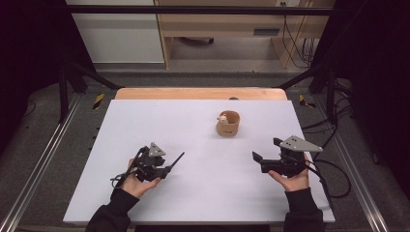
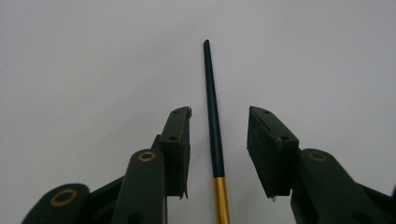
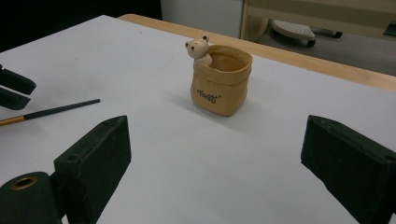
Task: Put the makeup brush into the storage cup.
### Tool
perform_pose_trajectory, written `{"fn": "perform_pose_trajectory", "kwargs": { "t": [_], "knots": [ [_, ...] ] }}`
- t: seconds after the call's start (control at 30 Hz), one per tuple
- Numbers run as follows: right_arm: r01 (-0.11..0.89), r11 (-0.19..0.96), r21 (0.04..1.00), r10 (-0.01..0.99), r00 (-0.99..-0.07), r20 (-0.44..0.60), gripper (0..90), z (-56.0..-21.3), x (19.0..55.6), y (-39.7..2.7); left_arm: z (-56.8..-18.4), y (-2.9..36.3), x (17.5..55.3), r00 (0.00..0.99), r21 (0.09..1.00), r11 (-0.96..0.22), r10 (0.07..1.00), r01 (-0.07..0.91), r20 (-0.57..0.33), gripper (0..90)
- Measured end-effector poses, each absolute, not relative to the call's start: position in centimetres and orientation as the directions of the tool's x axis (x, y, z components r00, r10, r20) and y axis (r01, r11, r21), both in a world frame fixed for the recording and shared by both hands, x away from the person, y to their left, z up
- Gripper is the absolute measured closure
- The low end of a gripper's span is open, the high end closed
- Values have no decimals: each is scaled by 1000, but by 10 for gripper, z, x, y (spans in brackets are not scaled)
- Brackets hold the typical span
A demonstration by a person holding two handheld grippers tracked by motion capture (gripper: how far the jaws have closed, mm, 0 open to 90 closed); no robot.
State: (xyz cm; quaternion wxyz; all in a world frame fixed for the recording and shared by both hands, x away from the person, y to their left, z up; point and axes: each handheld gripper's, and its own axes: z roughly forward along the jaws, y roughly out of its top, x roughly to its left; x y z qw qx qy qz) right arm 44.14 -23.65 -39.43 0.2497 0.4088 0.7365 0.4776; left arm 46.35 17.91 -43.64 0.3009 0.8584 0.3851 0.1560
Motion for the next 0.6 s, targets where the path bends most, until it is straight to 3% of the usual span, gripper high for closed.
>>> {"fn": "perform_pose_trajectory", "kwargs": {
  "t": [0.6],
  "knots": [
    [361, 205, 910, 840, -541, 26, 85, -393, 440, -238, -418, 165, 484, 720, 585, -608, 691, 537, 57, 403]
  ]
}}
